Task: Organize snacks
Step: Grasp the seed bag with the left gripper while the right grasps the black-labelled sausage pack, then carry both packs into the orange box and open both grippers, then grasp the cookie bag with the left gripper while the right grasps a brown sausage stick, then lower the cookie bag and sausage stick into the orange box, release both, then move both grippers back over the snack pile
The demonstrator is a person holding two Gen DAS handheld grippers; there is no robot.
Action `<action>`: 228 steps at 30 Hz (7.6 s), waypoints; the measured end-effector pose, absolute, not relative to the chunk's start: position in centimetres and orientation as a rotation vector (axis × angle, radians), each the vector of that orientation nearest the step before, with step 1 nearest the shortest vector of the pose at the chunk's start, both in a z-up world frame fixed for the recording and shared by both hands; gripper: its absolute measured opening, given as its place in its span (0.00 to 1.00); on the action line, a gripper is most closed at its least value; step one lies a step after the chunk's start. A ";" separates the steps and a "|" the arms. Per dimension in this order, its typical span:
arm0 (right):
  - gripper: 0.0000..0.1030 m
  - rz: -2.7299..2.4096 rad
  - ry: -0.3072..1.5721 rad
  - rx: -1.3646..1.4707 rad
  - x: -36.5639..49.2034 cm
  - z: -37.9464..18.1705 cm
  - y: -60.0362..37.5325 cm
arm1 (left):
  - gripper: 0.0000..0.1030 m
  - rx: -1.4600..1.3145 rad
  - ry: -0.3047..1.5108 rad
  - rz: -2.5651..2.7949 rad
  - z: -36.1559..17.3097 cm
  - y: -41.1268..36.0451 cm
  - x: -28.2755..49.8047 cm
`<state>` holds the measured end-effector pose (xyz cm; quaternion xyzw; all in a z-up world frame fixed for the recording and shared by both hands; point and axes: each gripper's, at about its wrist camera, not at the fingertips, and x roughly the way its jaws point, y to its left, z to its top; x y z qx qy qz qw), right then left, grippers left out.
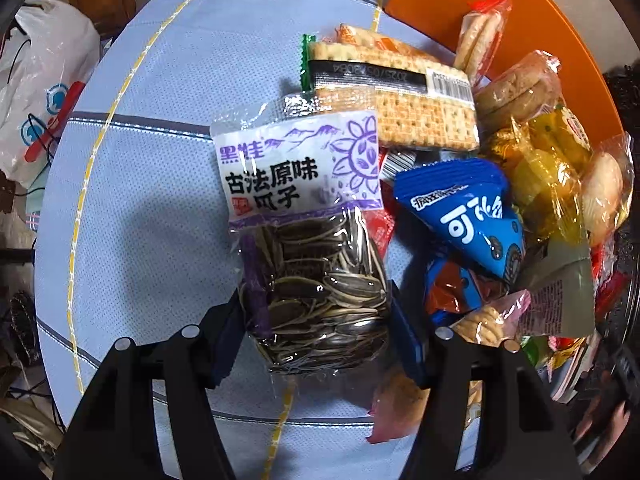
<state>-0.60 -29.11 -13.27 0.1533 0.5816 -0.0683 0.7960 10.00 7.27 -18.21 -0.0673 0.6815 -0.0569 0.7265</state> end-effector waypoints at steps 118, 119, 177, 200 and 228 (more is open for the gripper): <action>0.90 -0.019 1.342 0.165 -8.6 -12.5 -24.1 | 0.41 0.327 1.408 -0.476 -15.9 -4.2 -2.1; 0.90 -0.028 1.338 0.151 -8.9 -12.8 -23.8 | 0.36 0.307 1.405 -0.481 -15.7 -4.1 -2.1; 0.15 0.057 0.970 0.519 22.0 -6.1 -28.6 | 0.70 -0.074 1.224 -0.345 -4.1 -13.1 25.7; 0.96 -0.168 0.883 -0.066 2.1 -5.1 -24.3 | 0.94 -0.063 1.147 -0.309 -3.8 -5.7 8.5; 0.96 -0.116 1.157 0.549 -7.4 -11.8 -23.6 | 0.94 -0.080 1.423 -0.307 -11.1 1.4 2.9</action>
